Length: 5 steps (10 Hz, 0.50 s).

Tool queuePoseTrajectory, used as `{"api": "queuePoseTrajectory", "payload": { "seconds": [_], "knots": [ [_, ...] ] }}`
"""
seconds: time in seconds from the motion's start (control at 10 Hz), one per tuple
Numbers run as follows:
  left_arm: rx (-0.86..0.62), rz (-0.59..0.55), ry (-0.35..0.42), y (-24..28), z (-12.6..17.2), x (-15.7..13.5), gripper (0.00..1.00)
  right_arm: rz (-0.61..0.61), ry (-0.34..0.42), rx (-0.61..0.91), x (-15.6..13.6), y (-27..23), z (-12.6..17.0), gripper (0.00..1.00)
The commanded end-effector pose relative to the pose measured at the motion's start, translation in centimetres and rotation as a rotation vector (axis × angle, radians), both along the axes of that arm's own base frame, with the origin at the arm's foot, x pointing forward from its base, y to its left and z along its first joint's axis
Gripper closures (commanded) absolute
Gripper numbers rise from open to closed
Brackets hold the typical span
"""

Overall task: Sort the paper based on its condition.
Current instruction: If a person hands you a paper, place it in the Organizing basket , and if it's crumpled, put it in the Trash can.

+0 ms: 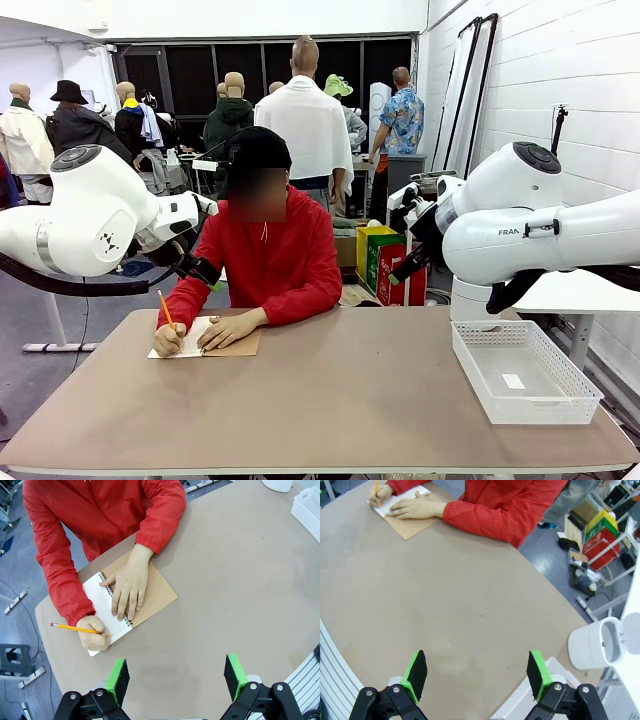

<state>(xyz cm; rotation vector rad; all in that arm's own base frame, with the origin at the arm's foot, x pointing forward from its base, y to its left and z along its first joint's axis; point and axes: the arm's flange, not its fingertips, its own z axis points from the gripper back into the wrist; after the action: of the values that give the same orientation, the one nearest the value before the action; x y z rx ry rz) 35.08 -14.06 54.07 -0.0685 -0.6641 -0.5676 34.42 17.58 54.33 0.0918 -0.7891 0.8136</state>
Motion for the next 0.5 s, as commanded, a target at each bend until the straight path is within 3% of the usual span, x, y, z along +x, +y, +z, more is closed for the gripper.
{"api": "queuePoseTrajectory", "payload": {
  "seconds": [0.0,0.4],
  "knots": [
    [-0.002,0.001,-0.005,0.04,0.07,0.01,0.00,0.003,0.006,0.008,0.07,-0.06,-0.07,0.00],
    [-0.002,0.001,-0.005,0.04,0.07,0.01,0.00,0.003,0.006,0.008,0.07,-0.06,-0.07,0.00]
  ]
}}
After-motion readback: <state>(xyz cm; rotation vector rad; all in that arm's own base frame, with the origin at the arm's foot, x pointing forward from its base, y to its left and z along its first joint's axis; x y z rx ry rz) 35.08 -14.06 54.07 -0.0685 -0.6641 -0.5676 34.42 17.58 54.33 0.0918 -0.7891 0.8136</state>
